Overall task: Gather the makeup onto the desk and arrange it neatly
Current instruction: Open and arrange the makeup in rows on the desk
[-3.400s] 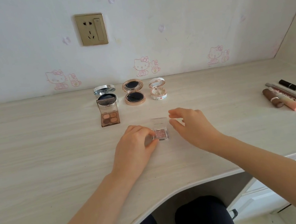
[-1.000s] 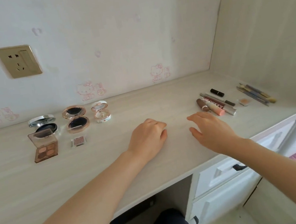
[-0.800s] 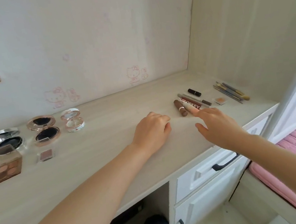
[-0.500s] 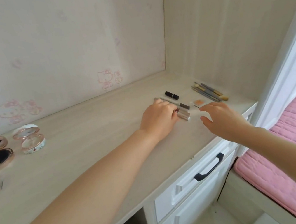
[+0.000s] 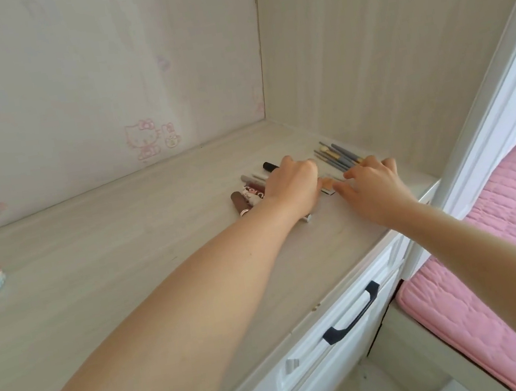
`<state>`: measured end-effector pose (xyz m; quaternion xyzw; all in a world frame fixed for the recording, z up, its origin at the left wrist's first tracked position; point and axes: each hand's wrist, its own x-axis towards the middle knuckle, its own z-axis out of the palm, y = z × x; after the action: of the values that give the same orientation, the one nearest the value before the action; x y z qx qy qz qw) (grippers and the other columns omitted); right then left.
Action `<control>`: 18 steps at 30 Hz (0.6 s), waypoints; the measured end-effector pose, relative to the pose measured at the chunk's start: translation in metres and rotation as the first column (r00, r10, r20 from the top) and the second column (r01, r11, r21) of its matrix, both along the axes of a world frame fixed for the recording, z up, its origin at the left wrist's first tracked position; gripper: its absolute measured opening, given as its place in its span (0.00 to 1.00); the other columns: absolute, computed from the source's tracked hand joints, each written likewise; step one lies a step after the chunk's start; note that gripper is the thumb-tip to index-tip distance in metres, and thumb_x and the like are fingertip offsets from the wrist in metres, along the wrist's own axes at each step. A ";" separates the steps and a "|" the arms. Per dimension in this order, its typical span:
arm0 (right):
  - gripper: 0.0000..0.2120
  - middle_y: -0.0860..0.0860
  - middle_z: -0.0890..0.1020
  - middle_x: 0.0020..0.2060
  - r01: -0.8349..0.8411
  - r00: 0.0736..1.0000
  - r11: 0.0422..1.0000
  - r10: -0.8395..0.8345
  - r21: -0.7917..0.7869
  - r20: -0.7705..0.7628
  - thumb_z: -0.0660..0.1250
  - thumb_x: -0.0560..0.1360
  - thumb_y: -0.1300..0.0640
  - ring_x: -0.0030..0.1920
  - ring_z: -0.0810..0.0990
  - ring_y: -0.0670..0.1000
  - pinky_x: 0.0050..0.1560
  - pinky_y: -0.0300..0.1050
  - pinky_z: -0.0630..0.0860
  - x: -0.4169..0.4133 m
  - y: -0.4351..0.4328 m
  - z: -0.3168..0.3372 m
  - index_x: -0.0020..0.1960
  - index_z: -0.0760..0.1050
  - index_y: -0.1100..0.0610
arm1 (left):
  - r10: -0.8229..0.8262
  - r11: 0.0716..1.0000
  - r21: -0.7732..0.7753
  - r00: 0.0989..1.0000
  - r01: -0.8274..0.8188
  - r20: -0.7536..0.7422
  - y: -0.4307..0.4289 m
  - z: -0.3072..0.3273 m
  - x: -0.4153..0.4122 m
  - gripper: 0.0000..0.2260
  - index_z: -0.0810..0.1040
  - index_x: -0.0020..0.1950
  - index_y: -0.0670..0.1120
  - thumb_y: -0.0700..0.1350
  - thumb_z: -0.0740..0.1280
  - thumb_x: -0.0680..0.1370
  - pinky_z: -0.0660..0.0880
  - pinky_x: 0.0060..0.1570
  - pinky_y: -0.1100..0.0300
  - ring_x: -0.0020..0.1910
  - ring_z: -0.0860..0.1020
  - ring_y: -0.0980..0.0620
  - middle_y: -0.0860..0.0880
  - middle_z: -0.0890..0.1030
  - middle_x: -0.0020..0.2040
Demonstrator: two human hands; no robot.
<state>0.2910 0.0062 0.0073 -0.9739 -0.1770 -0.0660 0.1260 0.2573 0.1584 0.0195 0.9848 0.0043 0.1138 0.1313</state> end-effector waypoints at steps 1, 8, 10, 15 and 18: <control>0.29 0.57 0.76 0.55 0.004 1.000 1.000 -0.004 -0.007 -0.001 0.46 0.76 0.35 0.58 0.67 0.61 0.56 0.49 0.62 0.003 0.002 -0.002 0.47 0.78 0.53 | 0.006 1.000 0.002 1.000 -0.006 -0.014 -0.001 -0.001 0.003 0.15 0.74 0.63 0.43 0.49 0.61 0.81 0.75 0.53 0.48 0.53 0.76 0.40 0.39 0.74 0.57; 0.25 0.55 0.71 0.63 0.034 0.999 0.999 -0.034 0.017 0.007 0.53 0.79 0.38 0.64 0.61 0.61 0.60 0.53 0.62 -0.005 0.006 0.001 0.61 0.77 0.53 | 0.007 0.987 -0.160 1.000 -0.006 0.002 -0.003 -0.005 0.015 0.14 0.74 0.62 0.44 0.47 0.66 0.79 0.76 0.53 0.47 0.54 0.77 0.40 0.41 0.77 0.54; 0.25 0.55 0.72 0.63 0.035 0.999 0.998 -0.036 0.047 0.004 0.55 0.78 0.38 0.64 0.61 0.61 0.60 0.53 0.62 -0.005 0.006 0.001 0.63 0.76 0.54 | 0.012 0.980 -0.201 1.000 -0.007 0.020 -0.003 -0.007 0.014 0.14 0.74 0.62 0.45 0.46 0.67 0.78 0.76 0.52 0.48 0.53 0.77 0.41 0.42 0.78 0.53; 0.24 0.54 0.74 0.63 0.054 0.998 0.985 -0.058 0.162 0.023 0.63 0.75 0.41 0.65 0.61 0.60 0.60 0.52 0.61 -0.011 0.004 0.000 0.64 0.75 0.55 | 0.049 0.974 -0.224 0.996 -0.032 0.073 -0.007 -0.008 0.007 0.12 0.76 0.56 0.43 0.45 0.70 0.75 0.76 0.49 0.48 0.50 0.77 0.41 0.44 0.78 0.49; 0.22 0.51 0.76 0.61 0.061 0.998 0.966 -0.066 0.250 0.013 0.65 0.75 0.43 0.65 0.63 0.59 0.56 0.50 0.60 -0.017 0.002 -0.002 0.64 0.75 0.54 | 0.039 0.965 -0.263 0.997 -0.021 0.064 -0.008 -0.006 0.003 0.15 0.78 0.57 0.43 0.47 0.72 0.73 0.77 0.50 0.49 0.50 0.77 0.42 0.44 0.80 0.49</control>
<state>0.2740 0.0085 0.0054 -0.9548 -0.1374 -0.1019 0.2432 0.2600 0.1501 0.0133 0.9542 0.0296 0.1479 0.2585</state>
